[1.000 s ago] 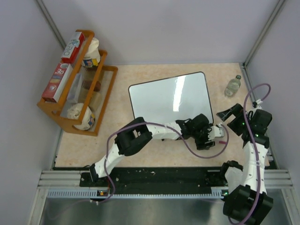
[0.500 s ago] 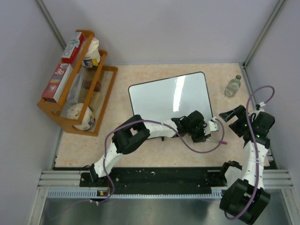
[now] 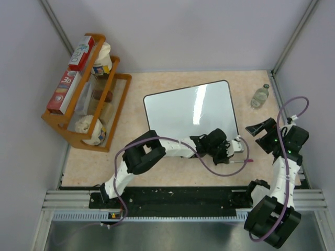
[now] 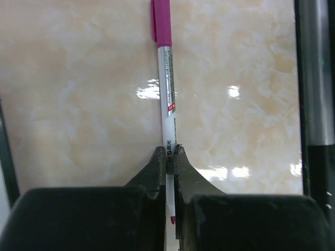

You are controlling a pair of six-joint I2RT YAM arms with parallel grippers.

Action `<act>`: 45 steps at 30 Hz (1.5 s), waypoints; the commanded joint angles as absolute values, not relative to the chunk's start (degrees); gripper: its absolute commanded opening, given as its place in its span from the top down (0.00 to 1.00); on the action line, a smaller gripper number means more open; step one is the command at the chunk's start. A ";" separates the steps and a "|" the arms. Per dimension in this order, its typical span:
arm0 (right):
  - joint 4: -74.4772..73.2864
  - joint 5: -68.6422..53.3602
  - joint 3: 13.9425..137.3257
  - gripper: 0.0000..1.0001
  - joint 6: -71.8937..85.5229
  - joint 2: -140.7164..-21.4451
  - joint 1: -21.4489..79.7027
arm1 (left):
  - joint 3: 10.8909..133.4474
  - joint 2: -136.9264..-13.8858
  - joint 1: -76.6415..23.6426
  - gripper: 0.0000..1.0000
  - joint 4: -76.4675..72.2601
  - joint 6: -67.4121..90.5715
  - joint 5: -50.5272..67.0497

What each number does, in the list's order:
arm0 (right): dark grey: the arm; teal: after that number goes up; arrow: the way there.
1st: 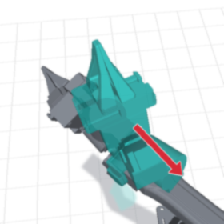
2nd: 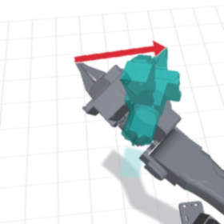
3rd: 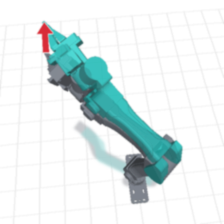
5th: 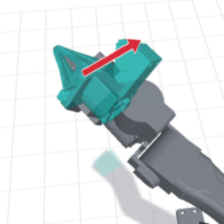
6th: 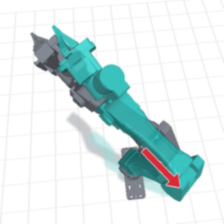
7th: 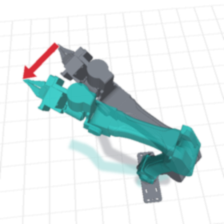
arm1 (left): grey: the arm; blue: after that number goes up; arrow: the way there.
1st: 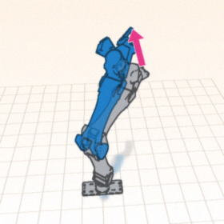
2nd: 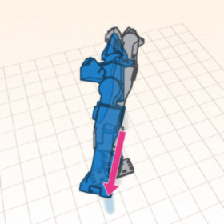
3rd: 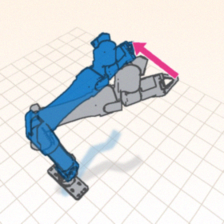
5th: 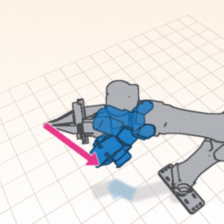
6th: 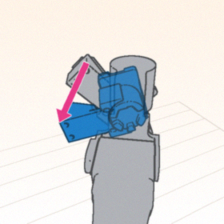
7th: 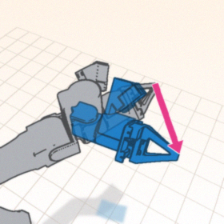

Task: Write a sentence on the whiteboard
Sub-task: Move the whiteboard marker to the corner of the board, then pick up the whiteboard marker from the corner of the board.

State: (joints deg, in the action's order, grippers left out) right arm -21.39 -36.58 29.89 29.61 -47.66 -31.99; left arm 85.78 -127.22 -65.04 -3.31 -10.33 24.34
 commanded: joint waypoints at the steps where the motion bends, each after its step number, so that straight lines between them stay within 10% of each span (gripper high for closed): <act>1: -18.81 -37.79 29.71 0.01 29.53 -46.58 -32.52 | 79.29 -122.44 -68.29 1.00 0.44 -8.61 23.74; 13: -18.28 -38.85 29.27 0.01 29.62 -46.58 -32.52 | 62.23 -111.19 -71.72 1.00 2.72 -4.05 3.71; 21: -18.11 -39.37 29.36 0.01 29.53 -46.67 -32.52 | 61.61 -110.91 -74.27 0.68 6.85 -2.63 -3.43; 30: -18.11 -40.87 29.18 0.01 29.00 -46.67 -32.61 | 62.67 -112.67 -74.44 1.00 9.67 -3.52 4.11; 45: -17.84 -44.03 29.71 0.02 27.69 -45.88 -32.35 | 57.66 -93.46 -64.17 1.00 3.87 4.39 17.83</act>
State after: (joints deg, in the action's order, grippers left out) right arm -20.10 -41.93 29.50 29.36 -47.31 -32.05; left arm 58.17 -102.69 -67.94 3.66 0.60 11.09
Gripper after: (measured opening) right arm 0.986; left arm 0.025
